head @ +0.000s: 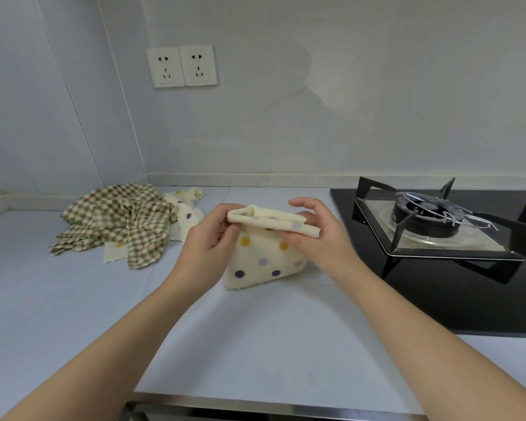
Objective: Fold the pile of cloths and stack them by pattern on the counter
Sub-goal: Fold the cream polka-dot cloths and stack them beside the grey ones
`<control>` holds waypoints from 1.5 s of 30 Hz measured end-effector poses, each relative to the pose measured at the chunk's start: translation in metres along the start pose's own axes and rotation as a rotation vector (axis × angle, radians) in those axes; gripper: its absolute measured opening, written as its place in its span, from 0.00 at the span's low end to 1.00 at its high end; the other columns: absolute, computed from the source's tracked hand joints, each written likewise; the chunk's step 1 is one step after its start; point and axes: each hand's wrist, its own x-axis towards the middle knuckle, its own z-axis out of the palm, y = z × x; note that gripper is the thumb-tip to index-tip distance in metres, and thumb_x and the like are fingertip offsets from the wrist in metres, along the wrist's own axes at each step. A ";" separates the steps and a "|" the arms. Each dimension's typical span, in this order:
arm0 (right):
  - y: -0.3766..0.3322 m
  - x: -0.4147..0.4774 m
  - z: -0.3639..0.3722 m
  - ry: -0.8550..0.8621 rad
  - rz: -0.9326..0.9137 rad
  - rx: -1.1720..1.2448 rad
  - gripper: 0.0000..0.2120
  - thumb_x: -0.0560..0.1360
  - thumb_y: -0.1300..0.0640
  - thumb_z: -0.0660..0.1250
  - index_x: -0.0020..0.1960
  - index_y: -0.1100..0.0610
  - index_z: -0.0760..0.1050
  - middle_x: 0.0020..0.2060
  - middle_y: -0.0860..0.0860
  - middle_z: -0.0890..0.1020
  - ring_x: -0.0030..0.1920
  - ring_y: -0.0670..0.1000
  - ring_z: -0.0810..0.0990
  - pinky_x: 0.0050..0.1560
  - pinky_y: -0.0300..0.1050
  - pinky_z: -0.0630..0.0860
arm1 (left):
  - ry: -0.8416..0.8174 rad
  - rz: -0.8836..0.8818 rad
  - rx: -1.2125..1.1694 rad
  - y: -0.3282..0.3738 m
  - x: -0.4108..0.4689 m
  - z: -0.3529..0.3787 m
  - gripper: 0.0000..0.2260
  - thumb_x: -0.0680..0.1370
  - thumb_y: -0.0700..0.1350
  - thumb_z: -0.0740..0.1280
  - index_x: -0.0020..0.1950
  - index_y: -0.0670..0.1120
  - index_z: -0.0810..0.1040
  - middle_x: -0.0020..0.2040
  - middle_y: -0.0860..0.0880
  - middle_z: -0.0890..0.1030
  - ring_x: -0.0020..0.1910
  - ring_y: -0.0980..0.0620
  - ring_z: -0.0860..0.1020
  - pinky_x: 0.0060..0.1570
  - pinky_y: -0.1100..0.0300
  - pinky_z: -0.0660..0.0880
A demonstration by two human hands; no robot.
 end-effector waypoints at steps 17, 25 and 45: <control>-0.004 0.001 -0.005 -0.326 -0.262 -0.668 0.09 0.74 0.51 0.66 0.53 0.42 0.73 0.56 0.38 0.75 0.59 0.44 0.74 0.57 0.51 0.74 | -0.166 0.194 0.300 0.016 0.004 -0.015 0.16 0.81 0.38 0.58 0.64 0.56 0.69 0.38 0.60 0.77 0.32 0.52 0.71 0.28 0.61 0.73; -0.004 -0.005 -0.004 -0.139 -0.194 -0.435 0.05 0.72 0.61 0.73 0.41 0.54 0.79 0.37 0.46 0.82 0.41 0.48 0.79 0.47 0.46 0.75 | -0.252 0.279 0.555 0.017 0.008 -0.033 0.05 0.78 0.46 0.60 0.50 0.57 0.71 0.43 0.57 0.76 0.38 0.54 0.75 0.38 0.53 0.74; -0.063 0.061 -0.041 -0.256 0.198 -0.442 0.04 0.73 0.56 0.71 0.41 0.53 0.77 0.32 0.44 0.78 0.34 0.43 0.75 0.37 0.38 0.69 | -0.878 0.058 0.887 0.074 0.107 -0.031 0.04 0.74 0.51 0.68 0.43 0.54 0.75 0.39 0.54 0.77 0.39 0.57 0.74 0.40 0.59 0.73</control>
